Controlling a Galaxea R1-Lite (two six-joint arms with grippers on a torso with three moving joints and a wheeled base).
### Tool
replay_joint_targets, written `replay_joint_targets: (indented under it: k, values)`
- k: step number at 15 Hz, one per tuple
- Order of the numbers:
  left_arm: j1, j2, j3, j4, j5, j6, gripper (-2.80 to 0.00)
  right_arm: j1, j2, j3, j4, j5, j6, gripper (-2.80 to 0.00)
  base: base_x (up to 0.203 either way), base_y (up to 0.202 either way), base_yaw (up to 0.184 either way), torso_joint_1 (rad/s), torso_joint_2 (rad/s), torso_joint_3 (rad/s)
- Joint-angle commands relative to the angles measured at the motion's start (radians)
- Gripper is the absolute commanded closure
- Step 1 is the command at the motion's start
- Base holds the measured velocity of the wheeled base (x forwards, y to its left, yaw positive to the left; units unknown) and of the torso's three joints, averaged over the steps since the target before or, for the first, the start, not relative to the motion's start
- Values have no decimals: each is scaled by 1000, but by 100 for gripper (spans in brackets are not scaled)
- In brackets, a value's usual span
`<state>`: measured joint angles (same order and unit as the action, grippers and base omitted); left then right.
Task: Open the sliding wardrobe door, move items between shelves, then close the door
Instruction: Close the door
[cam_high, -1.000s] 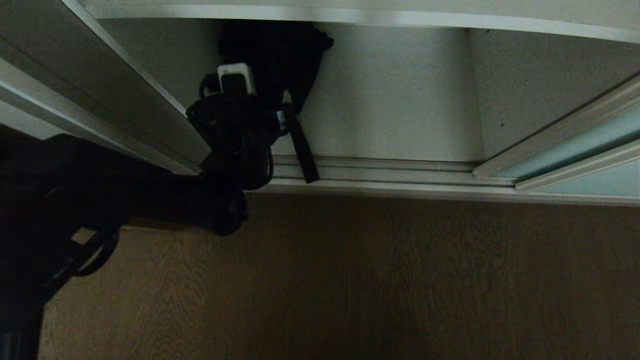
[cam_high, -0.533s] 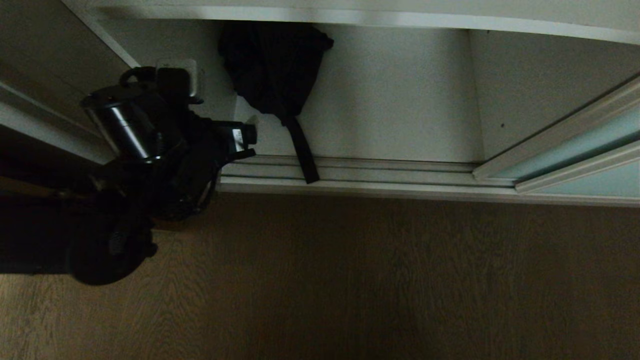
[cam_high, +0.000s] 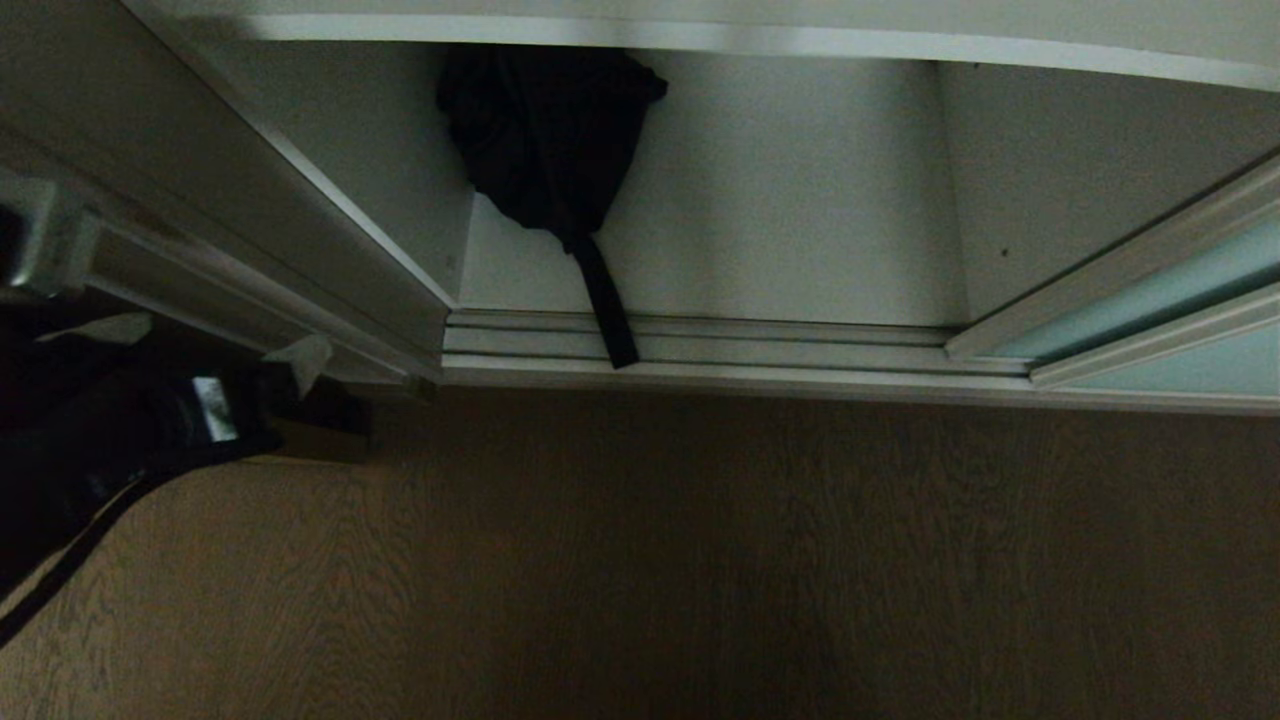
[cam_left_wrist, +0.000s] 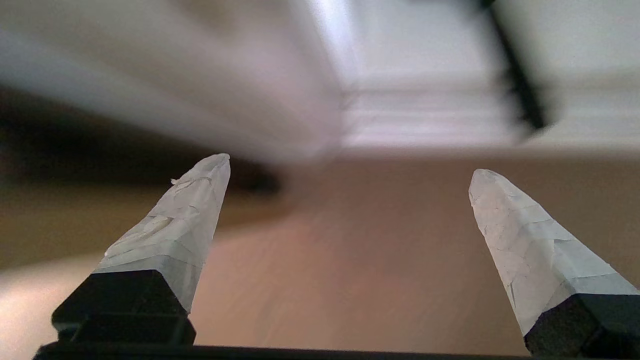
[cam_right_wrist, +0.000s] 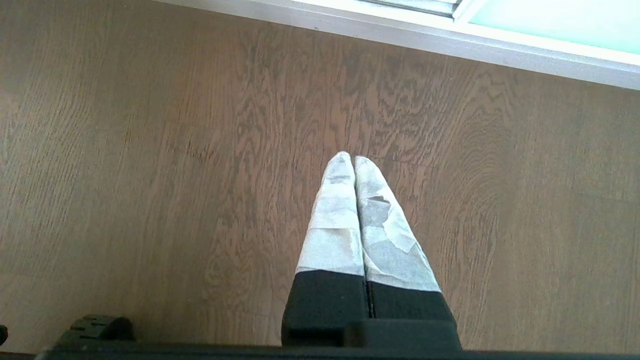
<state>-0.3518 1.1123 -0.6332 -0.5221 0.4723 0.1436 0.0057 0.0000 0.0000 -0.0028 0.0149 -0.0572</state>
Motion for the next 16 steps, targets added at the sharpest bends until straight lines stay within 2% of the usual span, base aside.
replay_joint_targets:
  k: [1,4,6,7,9,10,11,13,15,16]
  values:
    - [115,-244,48,234,-21,0,-280,0,-3,0,0,0,-1,0,0,0,0,0,0,0]
    - [214,-447,82,382,-100,-6,-280,0,-3,0,0,0,-1,0,0,0,0,0,0,0]
    - [257,-585,151,411,-126,-2,-280,0,-3,0,0,0,-1,0,0,0,0,0,0,0]
    - [308,-653,202,411,-161,1,-280,0,-3,0,0,0,-1,0,0,0,0,0,0,0]
    - [411,-778,324,368,-307,0,-280,0,-3,0,0,0,-1,0,0,0,0,0,0,0]
    - [435,-819,391,314,-365,-2,-280,0,-3,0,0,0,-1,0,0,0,0,0,0,0]
    - [449,-827,432,218,-392,-21,-280,0,-3,1,0,0,-1,0,0,0,0,0,0,0]
    - [457,-827,505,123,-411,-81,-280,0,-3,0,0,0,-1,0,0,0,0,0,0,0]
    - [433,-838,602,52,-422,-65,-280,0,-3,0,0,0,-1,0,0,0,0,0,0,0]
    - [381,-879,623,58,-431,-45,-280,0,-3,0,0,0,-1,0,0,0,0,0,0,0]
